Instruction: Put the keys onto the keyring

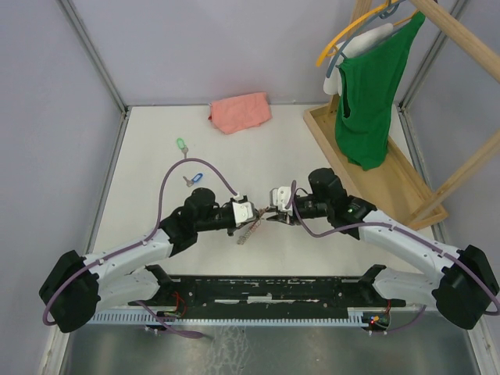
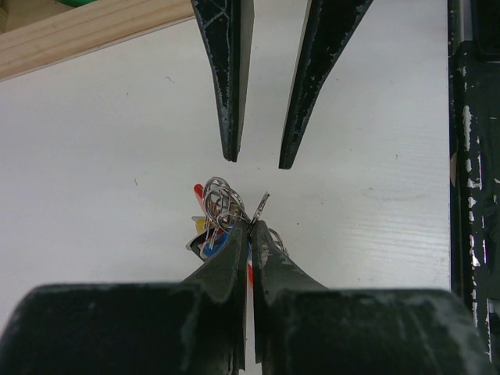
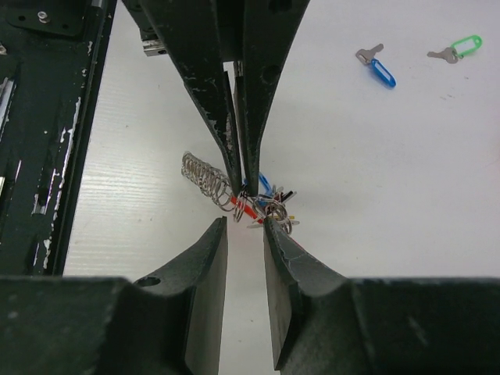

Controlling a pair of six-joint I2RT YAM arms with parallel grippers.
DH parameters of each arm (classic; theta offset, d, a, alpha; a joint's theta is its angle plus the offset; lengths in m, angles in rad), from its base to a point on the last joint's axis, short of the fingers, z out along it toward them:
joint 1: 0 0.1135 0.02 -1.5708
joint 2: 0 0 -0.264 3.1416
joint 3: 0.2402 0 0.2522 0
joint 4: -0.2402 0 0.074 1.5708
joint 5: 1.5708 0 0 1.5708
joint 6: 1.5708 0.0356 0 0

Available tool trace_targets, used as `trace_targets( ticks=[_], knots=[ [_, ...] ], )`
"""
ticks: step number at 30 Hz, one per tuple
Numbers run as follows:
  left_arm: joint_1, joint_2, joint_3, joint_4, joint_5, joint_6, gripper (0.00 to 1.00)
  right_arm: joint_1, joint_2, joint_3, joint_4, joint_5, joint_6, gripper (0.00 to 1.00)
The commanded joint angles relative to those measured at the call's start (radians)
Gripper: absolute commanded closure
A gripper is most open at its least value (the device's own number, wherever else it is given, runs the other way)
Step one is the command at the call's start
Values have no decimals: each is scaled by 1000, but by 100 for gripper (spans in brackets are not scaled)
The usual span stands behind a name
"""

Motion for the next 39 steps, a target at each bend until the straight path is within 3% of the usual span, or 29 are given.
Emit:
trace_targets(
  ticks=[1,24,29,34,39],
  knots=[
    [-8,0,51,35,-19,34,97,3,19,-4,122,-6,85,67],
    [-21,24,68,30,-19,12,97,44,114,11,129,54,148,73],
    [-27,29,72,23,-12,14,97,44,123,2,157,60,154,80],
    [-30,27,73,10,-26,6,97,44,102,-56,255,93,190,99],
    [-30,-43,15,76,-63,-19,76,35,66,-159,466,124,229,99]
  ],
)
